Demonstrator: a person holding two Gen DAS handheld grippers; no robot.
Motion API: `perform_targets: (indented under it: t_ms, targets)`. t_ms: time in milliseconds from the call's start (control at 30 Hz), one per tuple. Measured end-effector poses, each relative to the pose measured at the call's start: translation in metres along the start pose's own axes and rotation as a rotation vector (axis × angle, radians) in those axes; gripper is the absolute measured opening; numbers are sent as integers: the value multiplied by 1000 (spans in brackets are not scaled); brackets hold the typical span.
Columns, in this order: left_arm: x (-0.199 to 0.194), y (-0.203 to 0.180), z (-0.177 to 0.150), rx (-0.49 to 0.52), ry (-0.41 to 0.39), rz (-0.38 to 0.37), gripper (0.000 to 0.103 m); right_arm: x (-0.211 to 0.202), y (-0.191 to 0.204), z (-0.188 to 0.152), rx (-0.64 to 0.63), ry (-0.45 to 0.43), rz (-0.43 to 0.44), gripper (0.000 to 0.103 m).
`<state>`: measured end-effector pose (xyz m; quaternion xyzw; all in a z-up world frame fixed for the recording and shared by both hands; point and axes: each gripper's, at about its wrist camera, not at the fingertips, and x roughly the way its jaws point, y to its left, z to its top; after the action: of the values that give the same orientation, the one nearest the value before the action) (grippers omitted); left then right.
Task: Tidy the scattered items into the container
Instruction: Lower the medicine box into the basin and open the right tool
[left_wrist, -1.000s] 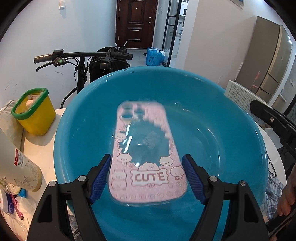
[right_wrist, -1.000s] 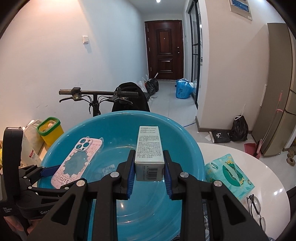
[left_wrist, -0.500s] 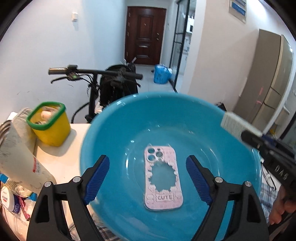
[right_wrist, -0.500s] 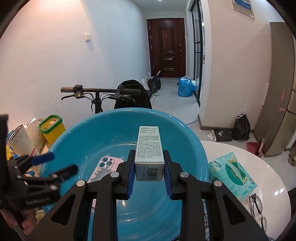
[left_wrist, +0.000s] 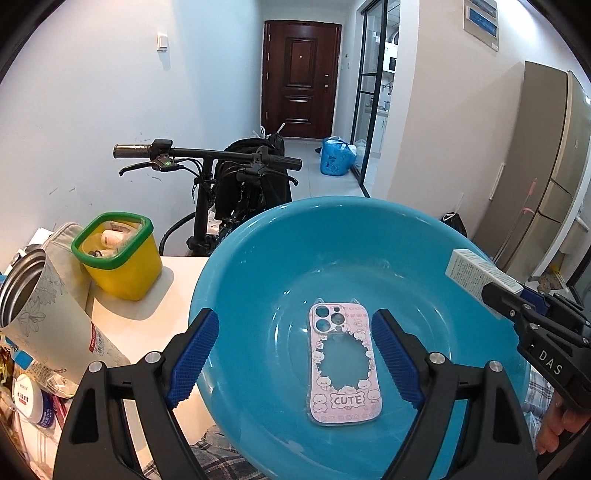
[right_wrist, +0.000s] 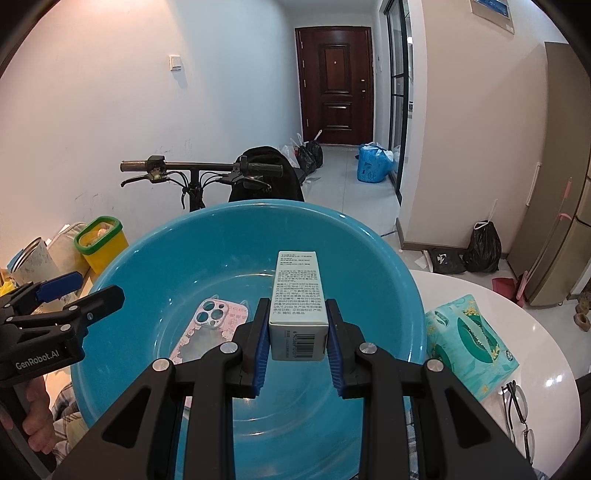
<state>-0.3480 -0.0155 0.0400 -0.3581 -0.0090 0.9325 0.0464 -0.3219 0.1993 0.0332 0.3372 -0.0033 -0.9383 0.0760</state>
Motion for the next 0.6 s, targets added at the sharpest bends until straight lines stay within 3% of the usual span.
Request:
perform_targets:
  t_ms: [267,367,433,600]
  targets:
    - [-5,3,2,-6,-11,4,87,-4,3,1,-11,-4,-8,27]
    - [-7,3,3,-3,-17,5,87,-4,1,1,1,-5,-15,32]
    - [-9,2,3,0,-23,6,87,-5,-1,3,7,-11,-18,41]
    - [-17,3,6,2,-48,11,87,-12,-3,7,15,-33,-24,42]
